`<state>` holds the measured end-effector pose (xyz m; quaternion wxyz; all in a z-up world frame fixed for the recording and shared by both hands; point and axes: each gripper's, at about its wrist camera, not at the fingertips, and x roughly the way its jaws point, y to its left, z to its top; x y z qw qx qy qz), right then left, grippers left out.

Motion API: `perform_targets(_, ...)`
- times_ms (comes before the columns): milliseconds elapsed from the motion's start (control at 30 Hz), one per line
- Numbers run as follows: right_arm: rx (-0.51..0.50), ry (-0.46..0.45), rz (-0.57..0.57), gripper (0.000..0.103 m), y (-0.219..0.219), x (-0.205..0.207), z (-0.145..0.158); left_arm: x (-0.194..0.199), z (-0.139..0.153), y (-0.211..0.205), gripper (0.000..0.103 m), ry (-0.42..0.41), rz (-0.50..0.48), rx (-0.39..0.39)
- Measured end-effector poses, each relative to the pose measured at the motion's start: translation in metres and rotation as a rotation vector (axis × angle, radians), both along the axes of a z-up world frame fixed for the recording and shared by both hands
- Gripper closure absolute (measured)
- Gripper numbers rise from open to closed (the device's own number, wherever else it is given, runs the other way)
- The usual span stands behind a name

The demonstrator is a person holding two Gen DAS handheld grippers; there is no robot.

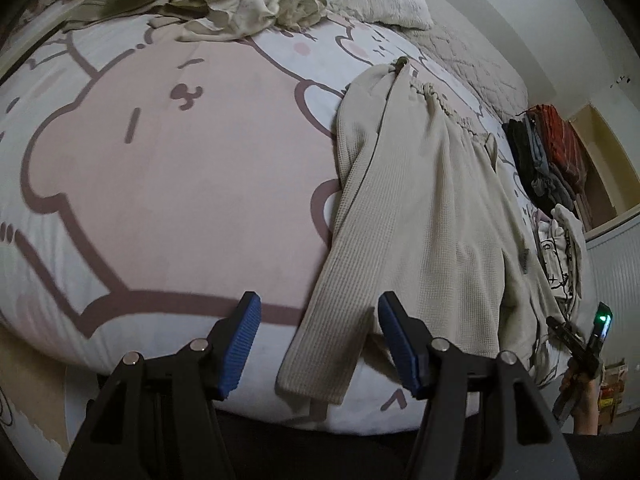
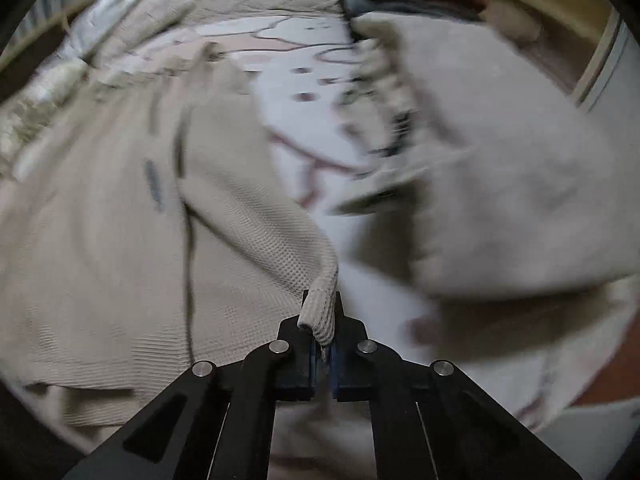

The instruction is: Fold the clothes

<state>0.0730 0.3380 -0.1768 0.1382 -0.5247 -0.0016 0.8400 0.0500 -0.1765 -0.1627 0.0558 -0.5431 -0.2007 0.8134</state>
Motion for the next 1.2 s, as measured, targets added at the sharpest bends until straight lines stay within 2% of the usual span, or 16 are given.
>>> perform_targets(133, 0.035, -0.076, -0.023, 0.099, 0.017, -0.013, -0.029, 0.007, 0.000, -0.004, 0.043, 0.003, 0.001, -0.008)
perform_targets(267, 0.132, -0.080, 0.003, 0.099, 0.005, -0.020, -0.038, 0.012, -0.002, -0.003, 0.043, 0.012, 0.002, -0.014)
perform_targets(400, 0.031, -0.043, -0.048, 0.099, 0.022, -0.019, -0.035, 0.003, -0.010, 0.009, 0.045, 0.011, 0.001, 0.086)
perform_targets(433, 0.008, -0.039, -0.056, 0.099, 0.026, -0.019, -0.034, 0.000, -0.012, 0.013, 0.048, 0.015, -0.001, 0.118)
perform_targets(467, -0.022, -0.033, -0.067, 0.099, 0.031, -0.019, -0.033, -0.003, -0.013, 0.018, 0.071, 0.017, 0.001, 0.130)
perform_targets(500, -0.049, -0.028, -0.078, 0.099, 0.036, -0.019, -0.033, -0.007, -0.012, 0.022, 0.084, 0.021, 0.012, 0.115)
perform_targets(533, -0.063, -0.025, -0.084, 0.099, 0.037, -0.019, -0.032, -0.011, -0.011, 0.026, 0.091, 0.028, 0.026, 0.092)
perform_targets(600, -0.075, -0.020, -0.085, 0.099, 0.039, -0.019, -0.032, -0.015, 0.004, 0.042, 0.091, 0.092, 0.010, 0.026)
perform_targets(667, -0.078, -0.017, -0.085, 0.099, 0.040, -0.019, -0.030, -0.016, 0.027, 0.074, 0.091, 0.196, -0.089, -0.106)
perform_targets(733, -0.081, -0.014, -0.087, 0.099, 0.041, -0.019, -0.031, -0.015, 0.044, 0.122, 0.091, 0.284, -0.255, -0.225)
perform_targets(867, -0.105, 0.000, -0.102, 0.099, 0.035, -0.013, -0.032, -0.008, 0.029, 0.222, 0.091, 0.325, -0.601, -0.369)
perform_targets(933, -0.112, 0.007, -0.107, 0.099, 0.035, -0.012, -0.032, -0.007, 0.006, 0.257, 0.089, 0.283, -0.708, -0.403)
perform_targets(1000, -0.121, 0.013, -0.113, 0.099, 0.037, -0.010, -0.032, -0.003, -0.003, 0.269, 0.073, 0.251, -0.740, -0.345)
perform_targets(1067, -0.130, 0.019, -0.118, 0.099, 0.039, -0.008, -0.031, -0.002, 0.004, 0.260, 0.044, 0.234, -0.721, -0.231)
perform_targets(1133, -0.139, 0.025, -0.124, 0.099, 0.040, -0.006, -0.031, 0.000, 0.016, 0.244, 0.035, 0.245, -0.673, -0.159)
perform_targets(1200, -0.148, 0.029, -0.128, 0.099, 0.042, -0.005, -0.031, -0.002, 0.025, 0.221, 0.035, 0.244, -0.592, -0.142)
